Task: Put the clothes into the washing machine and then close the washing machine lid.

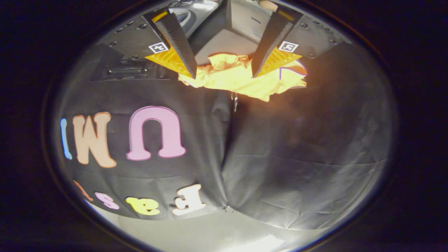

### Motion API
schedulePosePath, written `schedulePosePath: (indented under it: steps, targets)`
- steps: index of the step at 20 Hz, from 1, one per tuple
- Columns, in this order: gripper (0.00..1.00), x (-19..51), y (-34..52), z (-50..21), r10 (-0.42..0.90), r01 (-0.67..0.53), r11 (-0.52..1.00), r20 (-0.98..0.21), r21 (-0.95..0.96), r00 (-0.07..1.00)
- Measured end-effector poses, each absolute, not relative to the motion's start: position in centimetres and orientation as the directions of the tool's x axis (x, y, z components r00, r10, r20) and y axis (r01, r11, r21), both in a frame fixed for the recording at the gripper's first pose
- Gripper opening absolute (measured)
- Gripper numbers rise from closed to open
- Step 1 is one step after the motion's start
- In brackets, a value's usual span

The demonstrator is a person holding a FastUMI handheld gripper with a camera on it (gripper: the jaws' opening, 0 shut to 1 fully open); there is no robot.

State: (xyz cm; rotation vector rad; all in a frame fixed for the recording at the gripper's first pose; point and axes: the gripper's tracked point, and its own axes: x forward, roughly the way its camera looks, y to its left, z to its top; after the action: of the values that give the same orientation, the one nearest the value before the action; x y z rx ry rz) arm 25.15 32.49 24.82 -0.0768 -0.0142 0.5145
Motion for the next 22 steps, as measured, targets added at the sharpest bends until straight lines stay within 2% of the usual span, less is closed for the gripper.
schedulePosePath:
  steps: [8, 12, 17, 18, 22]
  targets:
    - [0.98, 31.3, 37.0, 19.8, 0.496, -0.531, 0.843, -0.258, -0.084, 0.829]
    - [0.69, 31.2, 37.2, 17.6, 0.500, -0.531, 0.847, -0.339, 0.001, 0.797]
    - [0.34, 31.9, 37.5, 18.3, 0.488, -0.499, 0.864, -0.348, 0.064, 0.801]
    - [0.32, 31.7, 37.4, 18.3, 0.473, -0.480, 0.874, -0.358, 0.077, 0.805]
    - [0.07, 31.9, 36.8, 19.1, 0.446, -0.442, 0.892, -0.343, 0.095, 0.827]
